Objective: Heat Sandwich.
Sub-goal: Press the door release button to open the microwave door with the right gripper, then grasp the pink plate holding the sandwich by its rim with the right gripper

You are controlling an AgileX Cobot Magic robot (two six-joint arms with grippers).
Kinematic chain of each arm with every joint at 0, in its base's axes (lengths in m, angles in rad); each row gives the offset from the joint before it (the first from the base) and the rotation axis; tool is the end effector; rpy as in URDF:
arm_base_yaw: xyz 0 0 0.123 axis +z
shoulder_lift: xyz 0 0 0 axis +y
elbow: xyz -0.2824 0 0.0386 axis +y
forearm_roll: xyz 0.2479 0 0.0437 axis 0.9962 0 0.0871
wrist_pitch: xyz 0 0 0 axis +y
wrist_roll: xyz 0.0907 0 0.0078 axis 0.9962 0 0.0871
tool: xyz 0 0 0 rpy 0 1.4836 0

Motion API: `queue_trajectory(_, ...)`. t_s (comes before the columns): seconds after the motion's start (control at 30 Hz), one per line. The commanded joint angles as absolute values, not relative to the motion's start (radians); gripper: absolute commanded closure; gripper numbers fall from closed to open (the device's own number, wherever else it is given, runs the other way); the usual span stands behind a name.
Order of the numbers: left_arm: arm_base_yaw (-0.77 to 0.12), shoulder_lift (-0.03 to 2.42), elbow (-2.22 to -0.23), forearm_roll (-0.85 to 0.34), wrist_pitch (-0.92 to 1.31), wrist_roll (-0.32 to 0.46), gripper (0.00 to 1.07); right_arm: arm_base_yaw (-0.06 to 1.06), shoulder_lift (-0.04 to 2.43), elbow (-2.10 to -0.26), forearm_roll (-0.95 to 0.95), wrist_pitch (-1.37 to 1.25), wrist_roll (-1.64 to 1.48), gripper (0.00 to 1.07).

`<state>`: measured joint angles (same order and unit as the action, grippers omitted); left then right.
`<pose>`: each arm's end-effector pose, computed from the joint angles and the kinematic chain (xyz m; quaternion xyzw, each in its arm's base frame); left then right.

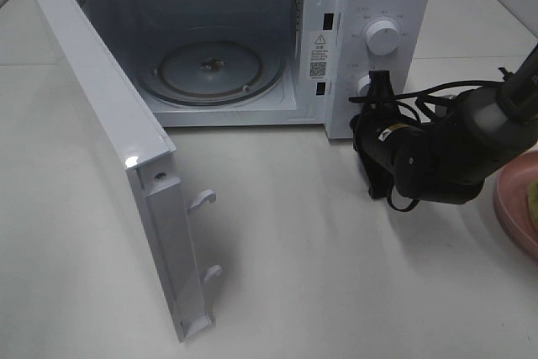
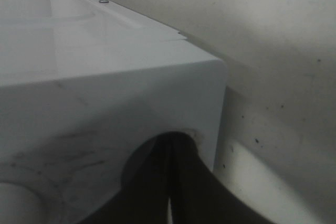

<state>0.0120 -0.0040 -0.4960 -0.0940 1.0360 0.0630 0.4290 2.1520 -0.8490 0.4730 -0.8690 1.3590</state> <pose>-0.0041 -0.0074 0.2783 0.0228 0.8455 -0.0270 0.5328 0.3528 0.1266 0.0766 0.5594 0.6096 0.3981 0.3962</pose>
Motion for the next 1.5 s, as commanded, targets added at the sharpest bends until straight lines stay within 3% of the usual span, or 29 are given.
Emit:
queue_trajectory(0.03, 0.008, -0.03, -0.493, -0.097, 1.028, 0.062, 0.03, 0.398, 2.152, -0.933, 0.397, -1.058, 1.348, 1.03)
queue_trajectory(0.77, 0.008, -0.03, -0.493, -0.097, 1.028, 0.062, 0.03, 0.4, 2.073, -0.758, 0.339, -1.031, 1.417, 1.02)
queue_trajectory(1.5, 0.008, -0.03, -0.493, -0.097, 1.028, 0.062, 0.03, 0.4, 1.747, -0.477, 0.288, -0.753, 1.379, 1.01)
